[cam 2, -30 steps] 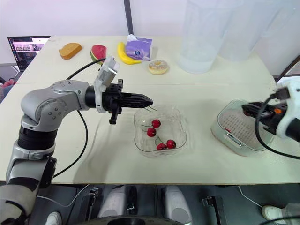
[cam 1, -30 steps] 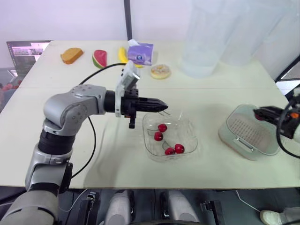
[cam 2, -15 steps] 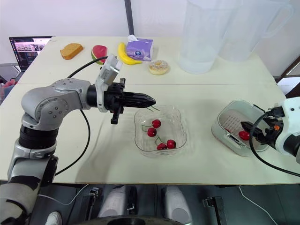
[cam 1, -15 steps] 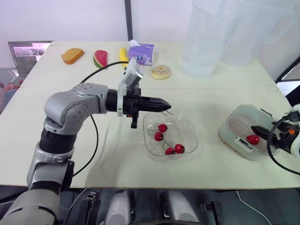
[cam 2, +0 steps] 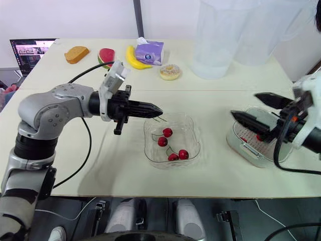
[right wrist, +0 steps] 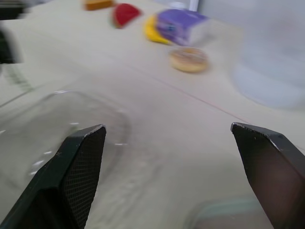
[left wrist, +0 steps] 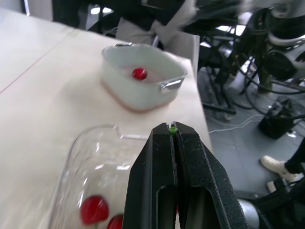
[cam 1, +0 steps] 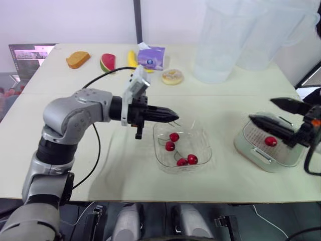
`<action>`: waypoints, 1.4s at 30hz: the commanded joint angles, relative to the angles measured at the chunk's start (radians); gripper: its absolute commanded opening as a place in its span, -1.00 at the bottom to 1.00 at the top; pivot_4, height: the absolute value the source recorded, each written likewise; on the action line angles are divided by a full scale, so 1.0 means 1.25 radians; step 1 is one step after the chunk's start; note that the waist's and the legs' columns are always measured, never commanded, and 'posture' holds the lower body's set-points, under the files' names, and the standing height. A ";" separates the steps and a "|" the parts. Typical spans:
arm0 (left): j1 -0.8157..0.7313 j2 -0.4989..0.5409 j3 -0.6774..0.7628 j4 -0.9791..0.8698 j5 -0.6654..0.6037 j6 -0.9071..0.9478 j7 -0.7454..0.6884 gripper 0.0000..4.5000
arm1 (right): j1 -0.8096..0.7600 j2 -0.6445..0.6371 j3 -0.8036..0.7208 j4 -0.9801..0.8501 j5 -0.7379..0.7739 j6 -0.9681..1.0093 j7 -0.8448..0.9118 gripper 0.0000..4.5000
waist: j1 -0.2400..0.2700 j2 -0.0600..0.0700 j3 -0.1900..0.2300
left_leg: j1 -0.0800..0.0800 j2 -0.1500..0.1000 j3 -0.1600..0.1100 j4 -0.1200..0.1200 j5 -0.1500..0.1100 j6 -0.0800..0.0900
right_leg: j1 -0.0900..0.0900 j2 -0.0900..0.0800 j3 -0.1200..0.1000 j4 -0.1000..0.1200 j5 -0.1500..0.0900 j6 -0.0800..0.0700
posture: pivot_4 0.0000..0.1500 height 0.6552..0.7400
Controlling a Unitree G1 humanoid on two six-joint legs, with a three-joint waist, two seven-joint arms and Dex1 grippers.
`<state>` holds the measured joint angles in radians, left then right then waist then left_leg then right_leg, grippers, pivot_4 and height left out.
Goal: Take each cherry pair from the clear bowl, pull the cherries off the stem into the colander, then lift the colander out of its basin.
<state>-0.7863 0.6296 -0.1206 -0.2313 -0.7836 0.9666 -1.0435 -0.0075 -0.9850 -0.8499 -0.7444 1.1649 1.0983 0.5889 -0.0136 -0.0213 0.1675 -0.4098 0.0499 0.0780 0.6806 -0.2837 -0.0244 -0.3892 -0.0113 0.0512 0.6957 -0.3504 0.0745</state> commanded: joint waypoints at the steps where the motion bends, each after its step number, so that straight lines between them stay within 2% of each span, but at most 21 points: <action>1: 0.036 0.047 0.054 -0.033 -0.003 -0.010 -0.006 -1.00 | 0.045 0.022 0.020 -0.072 0.016 -0.064 0.040 0.98 | -0.001 0.000 0.000 | 0.000 0.000 0.000 0.000 0.000 0.000 | 0.000 0.000 0.000 0.000 0.000 0.000 | 1.00 1.00; 6: 0.138 0.121 0.116 -0.076 0.013 -0.017 0.027 -1.00 | 0.091 0.040 0.147 -0.118 -0.075 -0.152 0.053 0.98 | -0.005 0.000 0.000 | 0.000 0.000 0.000 0.000 0.000 0.000 | 0.000 -0.001 0.000 0.000 0.000 0.000 | 1.00 1.00; 11: 0.200 0.140 0.168 -0.093 0.009 -0.008 0.083 -1.00 | 0.100 0.045 0.182 -0.098 -0.115 -0.209 0.068 0.98 | 0.002 -0.001 0.000 | 0.000 0.000 0.000 0.001 0.000 0.001 | 0.000 -0.001 -0.001 0.000 0.000 0.000 | 1.00 1.00; 15: 0.306 0.175 0.226 0.037 0.129 -0.113 0.145 -1.00 | 0.092 0.043 0.201 -0.092 -0.109 -0.241 0.084 0.98 | -0.006 -0.001 0.000 | 0.001 0.000 0.000 0.000 -0.001 0.002 | 0.000 -0.001 0.000 0.000 0.000 0.000 | 1.00 1.00; 19: 0.332 0.159 0.240 0.164 0.231 -0.198 0.238 -1.00 | 0.082 0.037 0.227 -0.082 -0.118 -0.258 0.086 0.98 | -0.002 -0.001 0.000 | 0.001 0.001 0.000 0.000 -0.003 0.005 | 0.000 -0.001 -0.001 0.001 0.000 0.000 | 1.00 1.00; 25: 0.376 0.129 0.220 0.250 0.323 -0.301 0.282 -1.00 | 0.057 0.027 0.252 -0.063 -0.122 -0.267 0.081 0.98 | 0.001 -0.001 0.000 | 0.000 -0.001 0.001 0.001 -0.005 0.008 | 0.000 -0.005 -0.002 0.000 0.000 0.000 | 1.00 1.00; 28: 0.362 0.121 0.226 0.291 0.338 -0.332 0.273 -0.57 | 0.050 0.025 0.260 -0.056 -0.125 -0.266 0.079 1.00 | 0.001 -0.001 0.000 | 0.000 0.000 0.001 0.001 -0.005 0.008 | 0.000 -0.005 -0.002 0.000 0.000 0.000 | 1.00 1.00; 34: 0.322 0.133 0.244 0.283 0.286 -0.319 0.189 0.80 | 0.049 0.027 0.262 -0.045 -0.131 -0.267 0.077 1.00 | 0.001 -0.001 0.000 | 0.000 0.000 0.001 0.001 -0.005 0.008 | 0.000 -0.005 -0.002 0.000 0.000 0.000 | 1.00 1.00; 35: 0.313 0.140 0.242 0.274 0.277 -0.309 0.172 0.98 | 0.049 0.029 0.262 -0.044 -0.132 -0.268 0.076 1.00 | 0.000 -0.001 0.000 | 0.000 0.000 0.001 0.001 -0.005 0.008 | 0.000 -0.005 -0.002 0.000 0.000 0.000 | 1.00 1.00; 42: 0.254 0.201 0.246 0.154 0.171 -0.236 0.014 0.98 | 0.074 0.029 0.232 -0.034 -0.136 -0.264 0.082 1.00 | -0.001 -0.001 0.000 | 0.000 0.000 0.001 0.001 -0.005 0.008 | 0.000 -0.005 -0.002 0.001 0.000 0.000 | 1.00 1.00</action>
<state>-0.4498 0.8601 0.1535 0.0303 -0.5161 0.6588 -0.9713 0.0790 -0.9435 -0.5196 -0.7801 0.9951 0.7839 0.6862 -0.0147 -0.0231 0.1679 -0.4095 0.0494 0.0798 0.6817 -0.2896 -0.0143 -0.3891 -0.0171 0.0482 0.6963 -0.3501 0.0745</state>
